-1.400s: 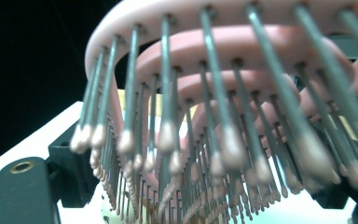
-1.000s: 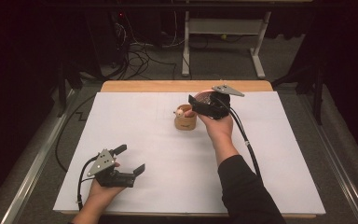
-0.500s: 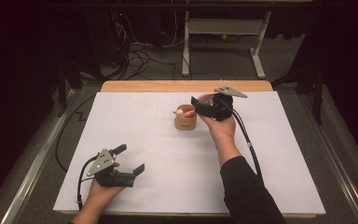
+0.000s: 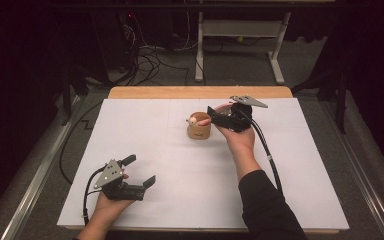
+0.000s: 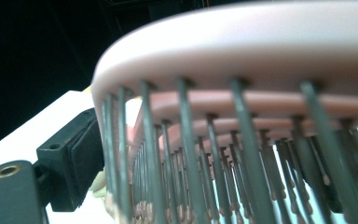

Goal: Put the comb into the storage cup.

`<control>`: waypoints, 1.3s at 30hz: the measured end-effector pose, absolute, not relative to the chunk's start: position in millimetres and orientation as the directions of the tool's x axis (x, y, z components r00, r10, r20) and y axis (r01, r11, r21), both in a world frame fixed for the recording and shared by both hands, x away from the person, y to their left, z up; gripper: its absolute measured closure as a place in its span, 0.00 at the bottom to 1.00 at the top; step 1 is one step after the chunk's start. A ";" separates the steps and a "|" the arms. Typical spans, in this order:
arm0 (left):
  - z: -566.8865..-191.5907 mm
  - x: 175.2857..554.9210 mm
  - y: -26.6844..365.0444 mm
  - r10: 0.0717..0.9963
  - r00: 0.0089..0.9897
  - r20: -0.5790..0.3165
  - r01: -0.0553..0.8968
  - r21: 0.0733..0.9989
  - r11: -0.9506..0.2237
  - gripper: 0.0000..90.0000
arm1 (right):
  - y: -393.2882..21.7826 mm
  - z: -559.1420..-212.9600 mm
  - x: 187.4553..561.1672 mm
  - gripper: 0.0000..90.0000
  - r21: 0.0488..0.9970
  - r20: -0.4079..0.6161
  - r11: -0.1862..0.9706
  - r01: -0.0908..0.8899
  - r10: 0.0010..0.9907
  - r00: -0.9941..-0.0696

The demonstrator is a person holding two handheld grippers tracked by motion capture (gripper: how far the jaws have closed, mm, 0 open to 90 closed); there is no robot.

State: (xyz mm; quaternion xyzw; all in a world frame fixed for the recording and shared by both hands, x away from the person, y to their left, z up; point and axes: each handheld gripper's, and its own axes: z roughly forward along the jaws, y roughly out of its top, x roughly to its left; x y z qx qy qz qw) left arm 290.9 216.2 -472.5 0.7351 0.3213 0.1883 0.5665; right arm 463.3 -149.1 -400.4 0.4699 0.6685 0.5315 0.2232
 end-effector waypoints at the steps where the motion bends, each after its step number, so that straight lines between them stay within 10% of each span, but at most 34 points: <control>1: -472.5 290.9 216.1 0.684 0.724 -0.086 0.258 0.954 -0.154 0.00 | -149.2 -400.5 463.0 0.12 0.921 0.200 -0.006 0.391 0.866 -0.459; 39: -473.1 291.0 213.8 0.680 0.729 -0.081 0.260 0.951 -0.166 0.00 | -163.1 -401.6 444.4 0.00 0.921 0.134 0.066 0.385 0.873 -0.469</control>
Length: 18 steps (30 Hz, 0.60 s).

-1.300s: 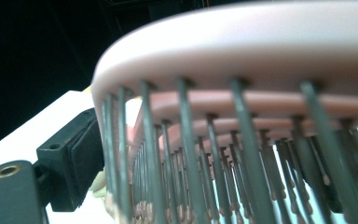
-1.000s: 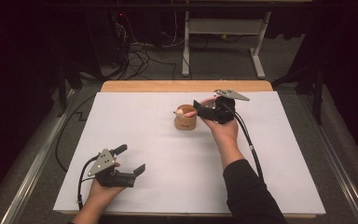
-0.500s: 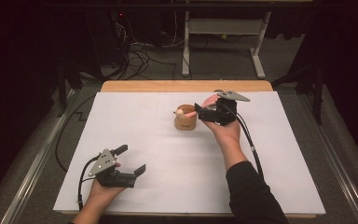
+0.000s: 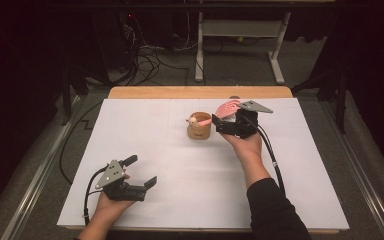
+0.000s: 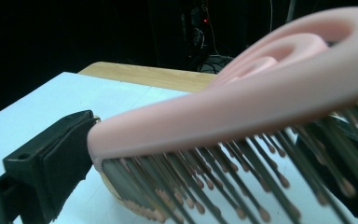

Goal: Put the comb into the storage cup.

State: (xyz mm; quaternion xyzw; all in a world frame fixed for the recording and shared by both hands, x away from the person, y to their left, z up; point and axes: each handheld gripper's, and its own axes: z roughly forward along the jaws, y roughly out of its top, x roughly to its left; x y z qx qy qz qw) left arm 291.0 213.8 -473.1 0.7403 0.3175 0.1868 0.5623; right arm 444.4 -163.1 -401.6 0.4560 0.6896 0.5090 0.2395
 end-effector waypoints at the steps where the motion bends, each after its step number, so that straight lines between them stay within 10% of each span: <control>1: -473.1 291.1 213.9 0.680 0.729 -0.081 0.261 0.951 -0.166 0.00 | -163.5 -401.5 443.2 0.00 0.920 0.131 0.070 0.386 0.873 -0.470; 18: -473.3 292.2 214.7 0.683 0.726 -0.084 0.265 0.950 -0.166 0.00 | -174.2 -412.4 413.1 0.00 0.919 0.099 0.114 0.376 0.858 -0.503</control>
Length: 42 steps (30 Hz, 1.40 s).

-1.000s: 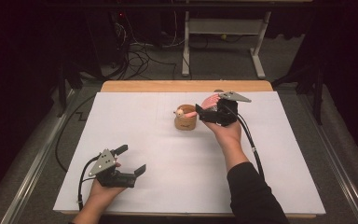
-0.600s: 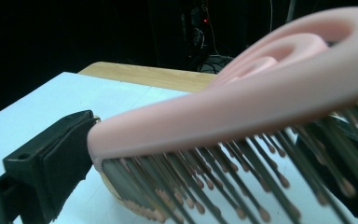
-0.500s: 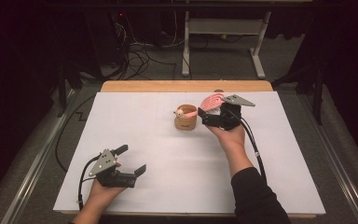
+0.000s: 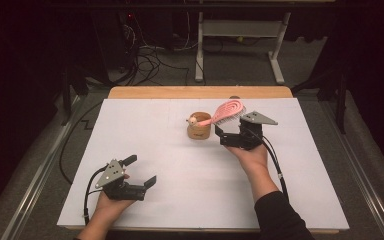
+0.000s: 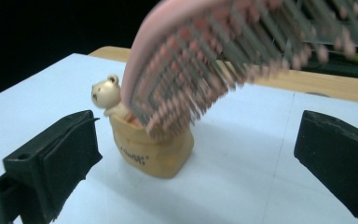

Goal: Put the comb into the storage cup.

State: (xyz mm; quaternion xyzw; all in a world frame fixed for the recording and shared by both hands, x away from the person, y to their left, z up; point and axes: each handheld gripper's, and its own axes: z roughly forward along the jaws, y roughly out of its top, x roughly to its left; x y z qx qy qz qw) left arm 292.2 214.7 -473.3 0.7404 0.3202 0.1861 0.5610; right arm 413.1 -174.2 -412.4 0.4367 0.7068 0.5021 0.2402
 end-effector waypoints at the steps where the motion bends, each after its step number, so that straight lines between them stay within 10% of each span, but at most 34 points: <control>1: -473.3 292.1 214.6 0.683 0.726 -0.083 0.265 0.950 -0.166 0.00 | -175.0 -414.5 411.0 0.00 0.918 0.098 0.117 0.378 0.859 -0.503; 42: -474.6 293.7 222.5 0.696 0.710 -0.113 0.305 0.939 -0.159 0.00 | -281.9 -460.1 273.4 0.00 0.962 0.084 0.051 0.268 0.879 -0.469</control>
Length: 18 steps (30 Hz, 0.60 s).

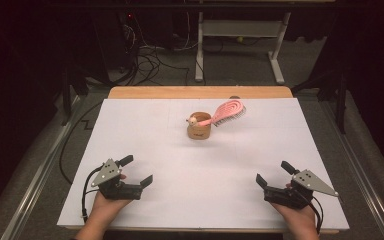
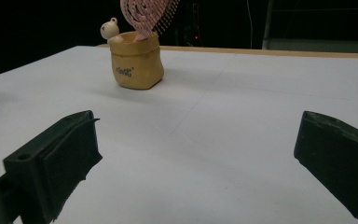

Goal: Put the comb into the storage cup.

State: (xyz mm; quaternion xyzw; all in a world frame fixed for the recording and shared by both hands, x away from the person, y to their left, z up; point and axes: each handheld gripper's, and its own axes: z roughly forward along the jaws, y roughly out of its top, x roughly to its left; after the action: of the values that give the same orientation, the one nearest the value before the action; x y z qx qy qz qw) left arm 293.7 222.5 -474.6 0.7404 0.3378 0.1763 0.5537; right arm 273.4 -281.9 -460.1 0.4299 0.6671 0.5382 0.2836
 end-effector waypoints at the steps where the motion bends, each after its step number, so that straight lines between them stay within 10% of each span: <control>1: -475.6 294.5 220.9 0.695 0.711 -0.109 0.307 0.937 -0.167 0.00 | -282.6 -459.8 273.5 0.00 0.963 0.087 0.047 0.266 0.879 -0.470; 18: -476.5 293.1 217.4 0.696 0.708 -0.120 0.319 0.934 -0.163 0.00 | -280.4 -459.8 272.3 0.00 0.968 0.089 0.036 0.247 0.875 -0.477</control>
State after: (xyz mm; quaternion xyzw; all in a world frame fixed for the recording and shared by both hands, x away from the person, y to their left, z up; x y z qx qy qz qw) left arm 293.1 217.4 -476.5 0.7428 0.3416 0.1718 0.5495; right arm 272.3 -280.4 -459.8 0.4245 0.6606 0.5495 0.2856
